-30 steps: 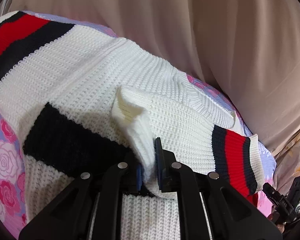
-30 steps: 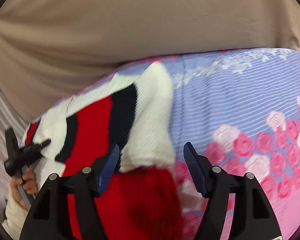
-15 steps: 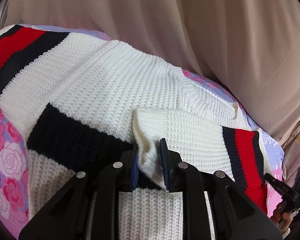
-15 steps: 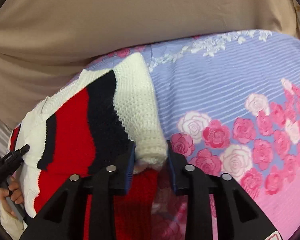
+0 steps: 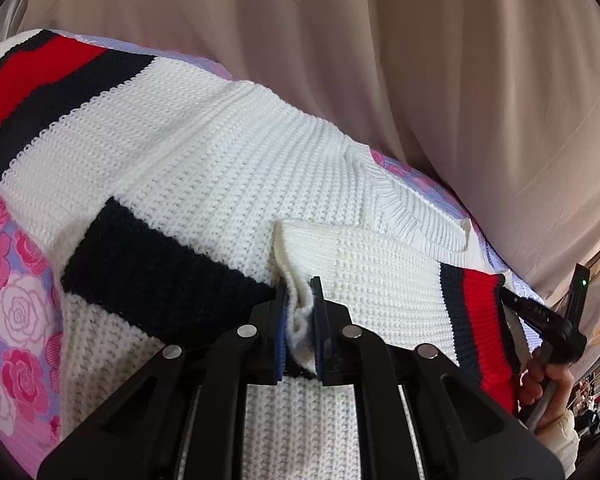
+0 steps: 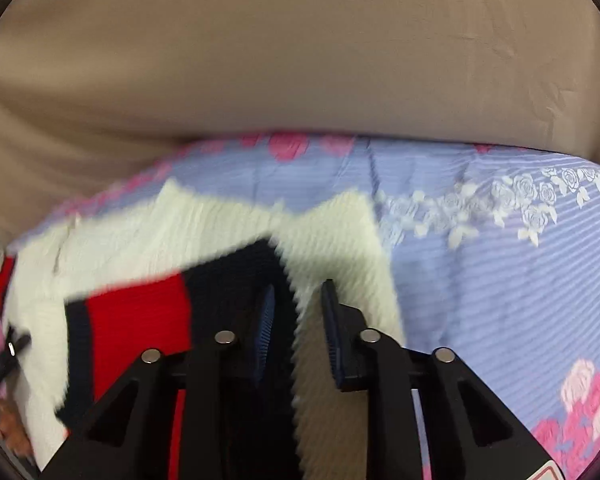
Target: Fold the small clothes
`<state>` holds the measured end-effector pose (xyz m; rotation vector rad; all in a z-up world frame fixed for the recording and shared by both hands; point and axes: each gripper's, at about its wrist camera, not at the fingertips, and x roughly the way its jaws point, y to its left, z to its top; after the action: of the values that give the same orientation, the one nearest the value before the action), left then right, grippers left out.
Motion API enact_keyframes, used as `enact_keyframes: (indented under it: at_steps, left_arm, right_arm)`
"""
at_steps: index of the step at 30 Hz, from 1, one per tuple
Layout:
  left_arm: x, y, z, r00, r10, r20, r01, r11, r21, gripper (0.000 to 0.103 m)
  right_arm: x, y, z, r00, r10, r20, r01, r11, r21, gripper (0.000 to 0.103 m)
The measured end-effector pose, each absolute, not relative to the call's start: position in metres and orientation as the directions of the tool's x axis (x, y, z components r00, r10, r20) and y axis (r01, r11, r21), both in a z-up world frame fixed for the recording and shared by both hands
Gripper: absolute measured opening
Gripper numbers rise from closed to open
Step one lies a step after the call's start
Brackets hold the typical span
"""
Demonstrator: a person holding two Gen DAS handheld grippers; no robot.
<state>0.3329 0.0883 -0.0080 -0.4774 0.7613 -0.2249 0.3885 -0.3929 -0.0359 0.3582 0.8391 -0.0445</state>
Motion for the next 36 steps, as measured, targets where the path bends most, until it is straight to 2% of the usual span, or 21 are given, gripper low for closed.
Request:
enact_keyframes:
  at_steps: [2,4,6,8,10,11,13,16,18,20,21,23,25,28,32,34,35,36]
  left_arm:
    - [0.333,0.088,-0.008,0.706,-0.364,-0.607,0.027,0.871,-0.491,0.009]
    - [0.333,0.09,-0.009,0.704,-0.373,-0.605,0.028,0.865,-0.501,0.009]
    - [0.333,0.092,-0.009,0.701,-0.385,-0.6,0.03,0.857,-0.515,0.012]
    - [0.332,0.095,-0.01,0.701,-0.41,-0.584,0.037,0.838,-0.544,0.014]
    - [0.33,0.102,-0.012,0.704,-0.437,-0.56,0.037,0.81,-0.586,0.016]
    - [0.327,0.107,-0.012,0.708,-0.447,-0.546,0.03,0.792,-0.609,0.017]
    - [0.321,0.12,-0.009,0.728,-0.444,-0.523,0.011,0.77,-0.638,0.024]
    - [0.307,0.154,0.005,0.774,-0.413,-0.48,-0.018,0.744,-0.668,0.04]
    - [0.301,0.19,0.016,0.813,-0.333,-0.477,-0.08,0.747,-0.66,0.065]
    - [0.3,0.23,0.025,0.832,-0.223,-0.508,-0.177,0.761,-0.625,0.073]
    - [0.301,0.253,0.027,0.835,-0.172,-0.523,-0.231,0.752,-0.617,0.074]
    - [0.31,0.302,0.025,0.825,-0.133,-0.549,-0.314,0.7,-0.641,0.074]
    - [0.322,0.355,0.017,0.8,-0.103,-0.591,-0.408,0.629,-0.661,0.074]
    - [0.335,0.418,0.012,0.78,-0.023,-0.625,-0.508,0.561,-0.654,0.074]
    - [0.345,0.467,0.0,0.799,-0.022,-0.601,-0.526,0.459,-0.716,0.074]
    - [0.349,0.474,0.0,0.812,-0.013,-0.584,-0.519,0.444,-0.731,0.069]
    - [0.353,0.476,0.0,0.815,-0.024,-0.579,-0.509,0.449,-0.735,0.054]
    - [0.358,0.476,-0.001,0.815,-0.054,-0.577,-0.495,0.453,-0.741,0.026]
  right_arm:
    - [0.385,-0.395,-0.024,0.696,0.125,-0.707,0.196,0.914,0.355,0.012]
    - [0.378,-0.389,-0.017,0.721,0.094,-0.686,0.171,0.936,0.308,0.027]
    - [0.389,-0.38,-0.031,0.689,0.044,-0.723,0.169,0.961,0.22,0.023]
    - [0.384,-0.374,-0.019,0.686,0.001,-0.728,0.202,0.96,0.192,0.023]
    - [0.364,-0.362,-0.002,0.697,0.013,-0.717,0.204,0.955,0.215,0.035]
    - [0.354,-0.353,0.001,0.709,0.039,-0.704,0.177,0.957,0.232,0.036]
    - [0.321,-0.337,0.006,0.715,0.086,-0.694,0.119,0.963,0.241,0.048]
    - [0.262,-0.313,0.002,0.684,0.119,-0.719,0.043,0.978,0.203,0.05]
    - [0.226,-0.302,-0.008,0.663,0.156,-0.732,-0.005,0.979,0.205,0.051]
    - [0.2,-0.295,-0.018,0.651,0.197,-0.733,-0.04,0.973,0.226,0.055]
    - [0.19,-0.292,-0.023,0.651,0.195,-0.734,-0.046,0.975,0.218,0.058]
    - [0.178,-0.286,-0.027,0.659,0.164,-0.734,-0.05,0.983,0.175,0.058]
    - [0.175,-0.285,-0.025,0.672,0.163,-0.722,-0.061,0.984,0.166,0.066]
    - [0.172,-0.284,-0.032,0.657,0.157,-0.737,-0.039,0.984,0.175,0.068]
    - [0.18,-0.281,-0.043,0.66,0.171,-0.732,-0.036,0.98,0.196,0.068]
    - [0.181,-0.282,-0.044,0.661,0.176,-0.729,-0.033,0.978,0.206,0.069]
    - [0.181,-0.283,-0.044,0.662,0.177,-0.728,-0.03,0.977,0.21,0.07]
    - [0.181,-0.283,-0.044,0.663,0.177,-0.727,-0.028,0.977,0.212,0.07]
